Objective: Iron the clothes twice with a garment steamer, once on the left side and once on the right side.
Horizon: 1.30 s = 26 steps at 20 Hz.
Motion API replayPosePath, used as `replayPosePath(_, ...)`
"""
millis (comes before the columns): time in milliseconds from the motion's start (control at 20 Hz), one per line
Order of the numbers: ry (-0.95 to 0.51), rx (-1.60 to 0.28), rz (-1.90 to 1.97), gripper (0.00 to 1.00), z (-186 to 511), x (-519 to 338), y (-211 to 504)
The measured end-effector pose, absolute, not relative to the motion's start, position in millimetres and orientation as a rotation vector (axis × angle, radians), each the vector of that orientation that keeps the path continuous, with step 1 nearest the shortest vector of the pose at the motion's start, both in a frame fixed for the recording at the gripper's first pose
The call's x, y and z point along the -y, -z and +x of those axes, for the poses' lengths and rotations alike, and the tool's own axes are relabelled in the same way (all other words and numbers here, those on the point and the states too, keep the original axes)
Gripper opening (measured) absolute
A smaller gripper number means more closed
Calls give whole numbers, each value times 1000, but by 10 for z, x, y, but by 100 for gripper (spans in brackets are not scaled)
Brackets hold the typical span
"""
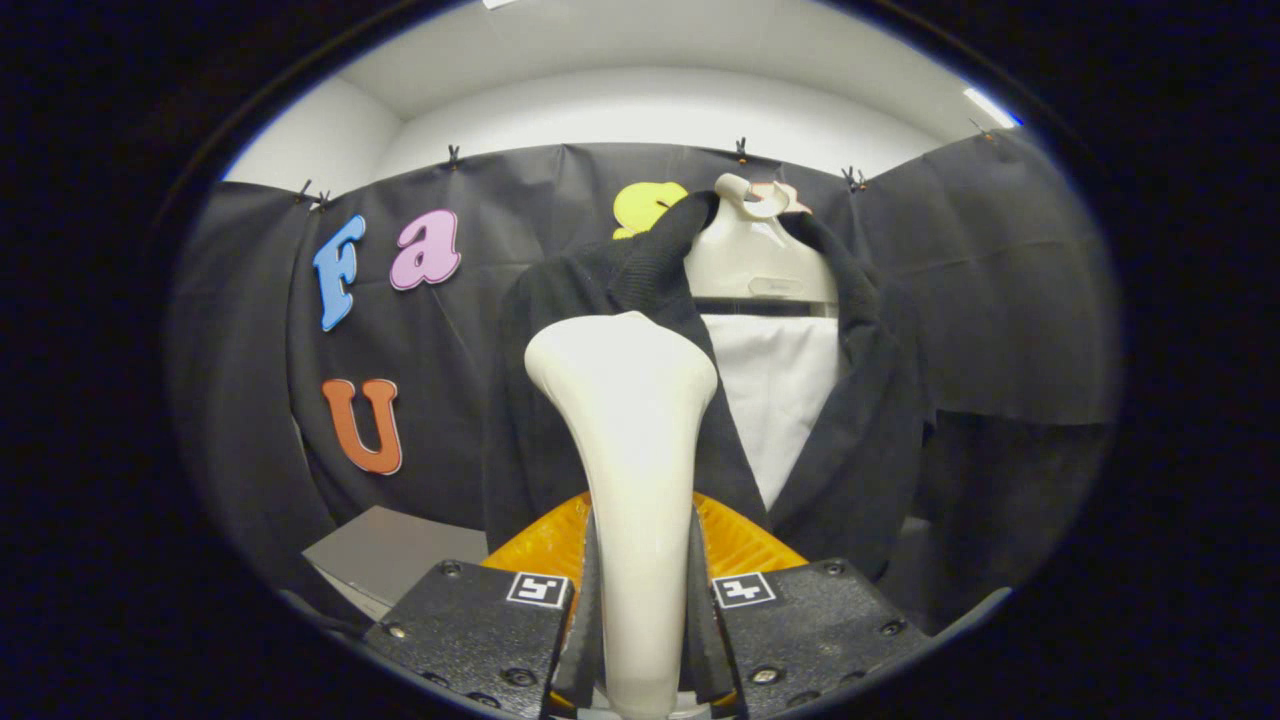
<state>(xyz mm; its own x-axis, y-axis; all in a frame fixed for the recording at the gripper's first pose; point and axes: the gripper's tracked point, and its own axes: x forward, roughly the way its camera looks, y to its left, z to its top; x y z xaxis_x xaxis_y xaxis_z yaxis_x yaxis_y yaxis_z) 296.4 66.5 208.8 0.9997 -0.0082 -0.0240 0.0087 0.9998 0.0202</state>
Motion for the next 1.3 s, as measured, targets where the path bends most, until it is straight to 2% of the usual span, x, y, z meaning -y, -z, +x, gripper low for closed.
replayPosePath(1300, 39, -243, 118, 39, 2644, -229, -190)
